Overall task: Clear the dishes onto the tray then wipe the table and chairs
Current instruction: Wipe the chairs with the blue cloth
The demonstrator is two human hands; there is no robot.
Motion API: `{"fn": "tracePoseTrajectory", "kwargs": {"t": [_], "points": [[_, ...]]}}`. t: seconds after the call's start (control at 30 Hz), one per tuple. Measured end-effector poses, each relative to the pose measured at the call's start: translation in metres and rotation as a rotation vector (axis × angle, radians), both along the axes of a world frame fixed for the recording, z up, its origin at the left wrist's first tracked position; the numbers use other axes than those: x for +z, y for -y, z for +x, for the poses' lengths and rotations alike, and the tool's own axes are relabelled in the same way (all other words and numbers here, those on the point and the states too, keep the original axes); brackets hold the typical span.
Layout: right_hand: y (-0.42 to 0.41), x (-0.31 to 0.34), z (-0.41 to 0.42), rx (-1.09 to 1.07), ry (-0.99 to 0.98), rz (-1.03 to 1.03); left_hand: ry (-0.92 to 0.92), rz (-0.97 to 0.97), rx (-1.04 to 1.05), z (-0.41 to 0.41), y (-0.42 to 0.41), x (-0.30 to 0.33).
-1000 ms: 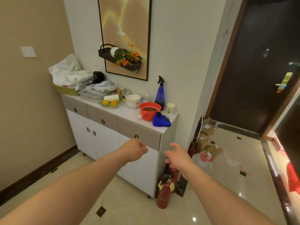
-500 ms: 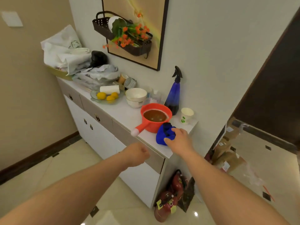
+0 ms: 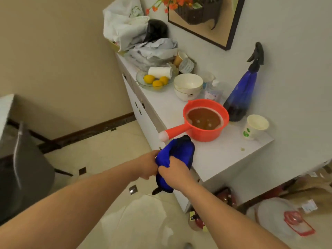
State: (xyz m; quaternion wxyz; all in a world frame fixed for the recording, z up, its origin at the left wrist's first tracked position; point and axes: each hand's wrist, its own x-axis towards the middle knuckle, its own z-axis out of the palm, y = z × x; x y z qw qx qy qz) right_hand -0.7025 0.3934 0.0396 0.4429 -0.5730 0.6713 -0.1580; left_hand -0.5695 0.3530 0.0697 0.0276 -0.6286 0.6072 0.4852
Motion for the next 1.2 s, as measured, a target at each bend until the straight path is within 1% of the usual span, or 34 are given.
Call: {"fn": "tracePoseTrajectory", "kwargs": {"t": [0.03, 0.1, 0.13, 0.17, 0.2, 0.27, 0.33, 0.4, 0.43, 0.5, 0.53, 0.63, 0.7, 0.77, 0.8, 0.93, 1.0, 1.1, 1.13, 1.2], "points": [[0.001, 0.0, 0.011, 0.074, -0.012, -0.026, -0.013, -0.007, 0.019, 0.013, -0.002, 0.001], [0.004, -0.004, 0.03, 0.14, -0.03, -0.032, -0.029, 0.03, 0.072, 0.04, -0.005, 0.002], [0.007, -0.001, 0.047, 0.132, -0.018, -0.028, -0.026, 0.056, 0.119, 0.062, -0.008, 0.004], [0.008, -0.001, 0.055, 0.164, -0.047, -0.059, -0.031, 0.074, 0.155, 0.076, -0.009, 0.003], [0.01, 0.003, 0.076, 0.184, -0.002, -0.042, -0.039, 0.078, 0.23, 0.103, -0.013, 0.005], [0.018, 0.001, 0.109, 0.298, 0.005, -0.141, -0.069, 0.082, 0.373, 0.145, -0.017, 0.01], [0.026, 0.002, 0.153, 0.336, 0.09, -0.204, -0.099, 0.072, 0.519, 0.195, -0.026, 0.012], [0.029, 0.009, 0.19, 0.351, 0.191, -0.185, -0.203, 0.082, 0.668, 0.23, -0.034, 0.012], [0.026, 0.011, 0.227, 0.372, 0.227, -0.182, -0.286, 0.084, 0.757, 0.263, -0.045, 0.01], [0.021, 0.014, 0.277, 0.399, 0.262, -0.177, -0.432, 0.048, 0.889, 0.306, -0.056, 0.007], [0.019, 0.011, 0.304, 0.433, 0.243, -0.195, -0.486, 0.014, 0.935, 0.332, -0.06, 0.007], [0.013, 0.005, 0.393, 0.532, 0.098, -0.275, -0.63, -0.053, 0.961, 0.42, -0.073, 0.008], [0.011, 0.008, 0.441, 0.563, 0.058, -0.33, -0.666, -0.066, 0.926, 0.471, -0.079, 0.005], [0.012, 0.01, 0.479, 0.556, 0.121, -0.322, -0.699, -0.063, 0.932, 0.509, -0.082, 0.0], [0.013, 0.01, 0.492, 0.544, 0.178, -0.285, -0.728, -0.057, 0.936, 0.522, -0.082, -0.002], [0.027, 0.013, 0.534, 0.509, 0.336, -0.177, -0.85, -0.032, 0.953, 0.555, -0.071, -0.003], [0.04, 0.01, 0.556, 0.453, 0.338, -0.119, -0.841, -0.03, 0.97, 0.571, -0.061, -0.007], [0.063, 0.008, 0.58, 0.428, 0.283, -0.092, -0.779, -0.047, 1.02, 0.584, -0.041, -0.01], [0.076, 0.006, 0.589, 0.424, 0.26, -0.087, -0.724, -0.069, 1.018, 0.589, -0.03, -0.012], [0.117, -0.005, 0.603, 0.394, 0.188, -0.123, -0.509, -0.12, 0.982, 0.601, -0.002, -0.019]]}}
